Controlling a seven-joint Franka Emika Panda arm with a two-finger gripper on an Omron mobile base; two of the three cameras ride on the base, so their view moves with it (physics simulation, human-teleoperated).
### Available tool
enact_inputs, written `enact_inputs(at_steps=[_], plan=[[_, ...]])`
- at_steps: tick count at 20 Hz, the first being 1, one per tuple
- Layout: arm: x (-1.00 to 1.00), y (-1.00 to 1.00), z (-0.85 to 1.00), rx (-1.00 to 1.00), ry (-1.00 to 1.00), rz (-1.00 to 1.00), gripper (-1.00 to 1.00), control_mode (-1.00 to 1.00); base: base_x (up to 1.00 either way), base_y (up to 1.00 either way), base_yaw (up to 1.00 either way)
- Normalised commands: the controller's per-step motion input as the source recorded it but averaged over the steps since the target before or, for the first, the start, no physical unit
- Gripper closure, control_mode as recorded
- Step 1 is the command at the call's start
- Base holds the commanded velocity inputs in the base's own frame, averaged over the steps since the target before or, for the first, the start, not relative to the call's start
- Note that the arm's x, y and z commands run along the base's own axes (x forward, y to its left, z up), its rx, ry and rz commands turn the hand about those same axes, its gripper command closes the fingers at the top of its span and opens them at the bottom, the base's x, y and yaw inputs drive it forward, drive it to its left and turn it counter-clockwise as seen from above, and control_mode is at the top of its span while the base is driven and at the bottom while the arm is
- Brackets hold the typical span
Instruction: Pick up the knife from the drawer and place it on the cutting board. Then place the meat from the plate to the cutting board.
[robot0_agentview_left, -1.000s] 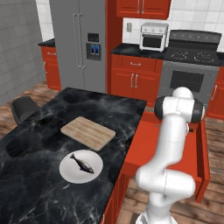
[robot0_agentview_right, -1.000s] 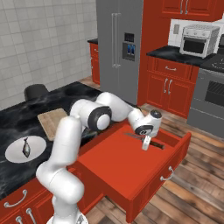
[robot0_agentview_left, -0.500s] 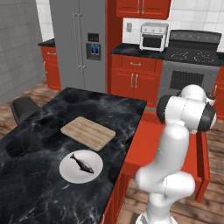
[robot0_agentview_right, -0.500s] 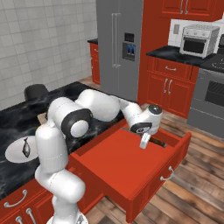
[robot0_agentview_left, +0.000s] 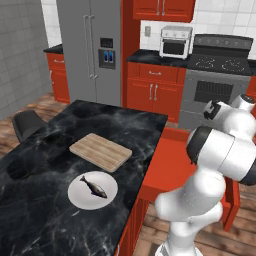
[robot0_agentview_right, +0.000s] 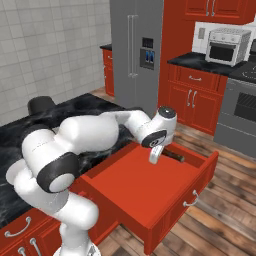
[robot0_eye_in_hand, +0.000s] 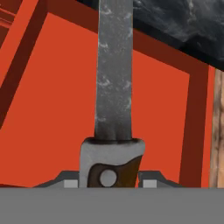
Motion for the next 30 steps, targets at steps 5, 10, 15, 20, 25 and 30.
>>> enact_inputs(at_steps=[5, 10, 15, 20, 25, 30], plan=[[-0.36, 0.8, 0.54, -0.06, 0.0, 0.0, 1.0, -1.0, 0.0, 0.0, 0.0], [-0.13, 0.83, 0.36, -0.08, 0.0, 0.0, 1.0, -1.0, 0.0, 0.0, 0.0], [0.01, 0.58, 0.2, -0.04, 0.04, 0.01, 1.0, -1.0, 0.0, 0.0, 0.0], [0.07, 0.49, 0.05, -0.01, 0.06, 0.01, 1.0, -1.0, 0.0, 0.0, 0.0], [0.1, 0.21, 0.0, 0.0, 0.06, 0.01, 1.0, -1.0, 0.0, 0.0, 0.0], [0.24, 0.35, 0.0, 0.0, 0.1, 0.0, 1.0, -1.0, 0.0, 0.0, 0.0]])
